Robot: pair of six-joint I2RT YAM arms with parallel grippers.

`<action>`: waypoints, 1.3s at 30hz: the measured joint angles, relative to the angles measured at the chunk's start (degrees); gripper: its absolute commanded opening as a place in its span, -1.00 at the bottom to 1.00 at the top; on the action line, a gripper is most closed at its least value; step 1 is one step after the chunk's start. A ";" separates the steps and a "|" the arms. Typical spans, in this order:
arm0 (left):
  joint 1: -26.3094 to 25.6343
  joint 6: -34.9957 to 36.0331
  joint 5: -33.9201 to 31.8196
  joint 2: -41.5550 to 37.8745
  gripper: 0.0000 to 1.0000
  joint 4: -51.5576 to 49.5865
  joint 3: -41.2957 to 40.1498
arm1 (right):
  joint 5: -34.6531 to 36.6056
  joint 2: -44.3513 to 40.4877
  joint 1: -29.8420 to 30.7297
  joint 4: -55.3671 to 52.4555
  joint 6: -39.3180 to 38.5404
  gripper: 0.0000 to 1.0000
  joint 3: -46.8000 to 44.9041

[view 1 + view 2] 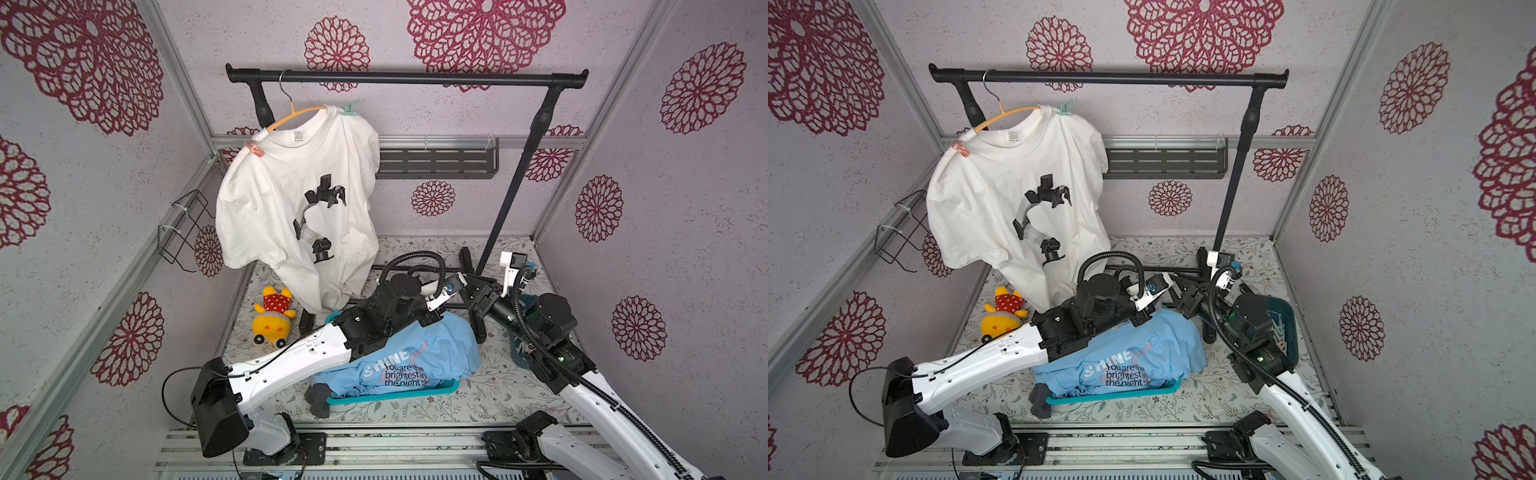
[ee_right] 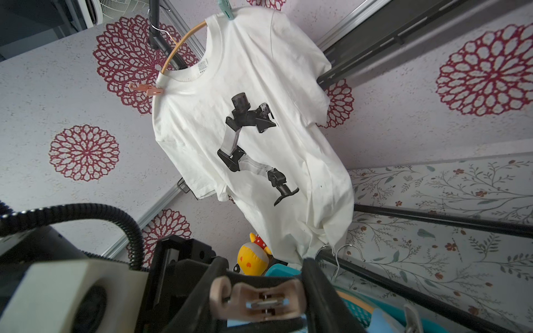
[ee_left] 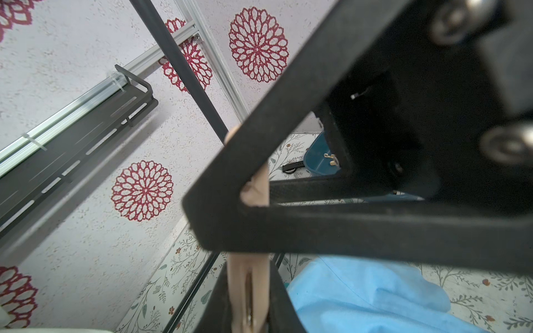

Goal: Use clothespins to secure the t-shirt on both sides of the hanger
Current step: Open the clothespin.

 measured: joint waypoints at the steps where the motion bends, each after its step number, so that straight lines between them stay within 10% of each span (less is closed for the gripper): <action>1: 0.00 -0.02 -0.09 0.07 -1.00 -0.02 0.02 | 0.09 0.09 0.00 0.00 -0.02 -0.15 0.00; 18: 0.00 -0.46 -1.51 0.48 -0.97 -0.81 0.20 | 2.67 1.46 0.92 0.07 -0.31 -0.38 0.00; 29: -0.17 -1.22 -1.40 0.66 0.09 -1.79 0.39 | 8.61 1.44 1.44 -1.64 -1.03 -0.50 0.00; 39: -0.22 -3.21 -2.34 -4.24 0.32 -8.33 -1.84 | 21.59 2.14 1.49 -7.56 -5.29 -0.87 -1.20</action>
